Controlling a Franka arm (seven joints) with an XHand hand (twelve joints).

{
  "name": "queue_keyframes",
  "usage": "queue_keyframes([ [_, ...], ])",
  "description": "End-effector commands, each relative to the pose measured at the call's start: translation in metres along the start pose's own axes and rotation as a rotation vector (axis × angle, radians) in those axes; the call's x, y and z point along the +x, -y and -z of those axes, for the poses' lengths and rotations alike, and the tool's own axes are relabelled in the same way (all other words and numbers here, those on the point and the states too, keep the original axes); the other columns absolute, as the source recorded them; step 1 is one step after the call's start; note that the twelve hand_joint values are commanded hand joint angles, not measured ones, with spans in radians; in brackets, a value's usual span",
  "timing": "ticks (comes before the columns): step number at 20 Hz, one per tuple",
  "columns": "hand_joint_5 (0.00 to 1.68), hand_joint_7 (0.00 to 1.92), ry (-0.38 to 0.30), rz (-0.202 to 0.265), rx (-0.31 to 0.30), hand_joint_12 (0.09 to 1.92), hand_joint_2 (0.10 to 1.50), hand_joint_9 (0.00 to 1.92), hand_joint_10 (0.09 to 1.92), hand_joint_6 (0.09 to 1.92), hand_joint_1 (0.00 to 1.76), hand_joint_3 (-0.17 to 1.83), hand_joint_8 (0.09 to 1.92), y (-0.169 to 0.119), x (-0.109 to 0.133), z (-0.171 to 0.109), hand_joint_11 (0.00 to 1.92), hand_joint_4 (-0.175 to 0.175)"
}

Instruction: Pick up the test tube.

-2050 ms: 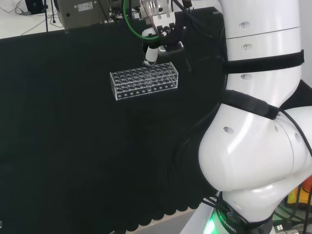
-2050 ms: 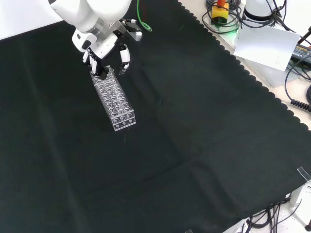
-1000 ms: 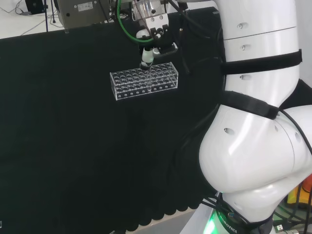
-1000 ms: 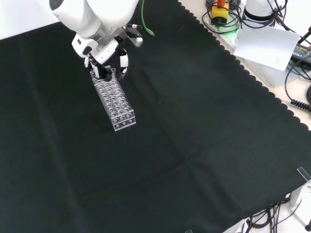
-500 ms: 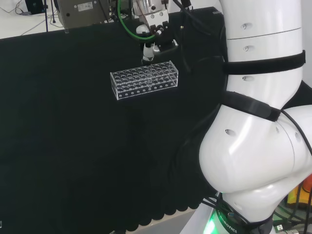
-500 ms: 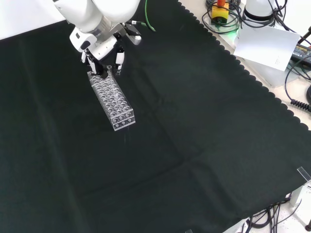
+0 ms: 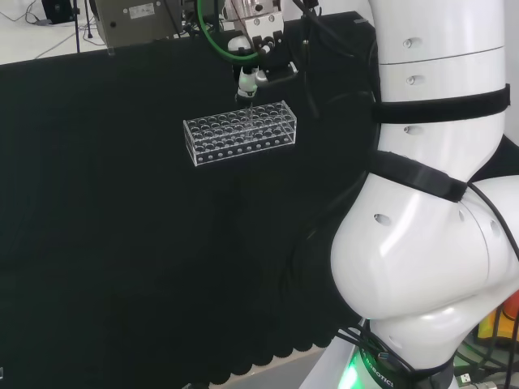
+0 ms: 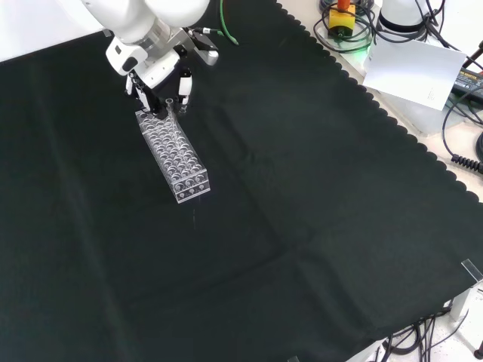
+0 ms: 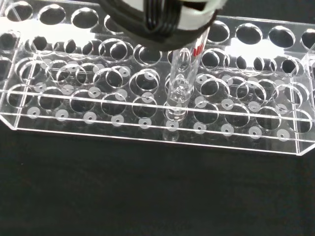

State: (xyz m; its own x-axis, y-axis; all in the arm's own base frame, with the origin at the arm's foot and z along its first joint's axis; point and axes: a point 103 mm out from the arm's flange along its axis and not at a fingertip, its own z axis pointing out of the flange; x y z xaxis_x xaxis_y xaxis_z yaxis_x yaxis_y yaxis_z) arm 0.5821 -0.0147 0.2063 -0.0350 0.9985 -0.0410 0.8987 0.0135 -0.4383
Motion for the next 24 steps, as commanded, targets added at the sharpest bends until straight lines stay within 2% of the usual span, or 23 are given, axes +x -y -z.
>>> queue_keyframes([
  [1,1.22,1.34,-0.024,0.004,0.012,1.23,0.98,1.28,0.33,0.43,1.42,0.00,0.75,0.003,-0.001,0.011,0.69,-0.175],
  [11,1.24,1.36,-0.061,0.005,0.041,1.23,0.97,1.31,0.27,0.39,1.42,0.00,0.73,0.009,-0.007,0.036,0.69,-0.175],
  [17,1.25,1.36,-0.106,0.015,0.052,1.23,0.97,1.32,0.24,0.38,1.42,0.00,0.72,0.017,-0.009,0.053,0.69,-0.175],
  [24,1.26,1.36,-0.117,0.039,0.055,1.23,0.97,1.34,0.20,0.36,1.42,0.00,0.72,0.028,-0.007,0.077,0.68,-0.175],
])
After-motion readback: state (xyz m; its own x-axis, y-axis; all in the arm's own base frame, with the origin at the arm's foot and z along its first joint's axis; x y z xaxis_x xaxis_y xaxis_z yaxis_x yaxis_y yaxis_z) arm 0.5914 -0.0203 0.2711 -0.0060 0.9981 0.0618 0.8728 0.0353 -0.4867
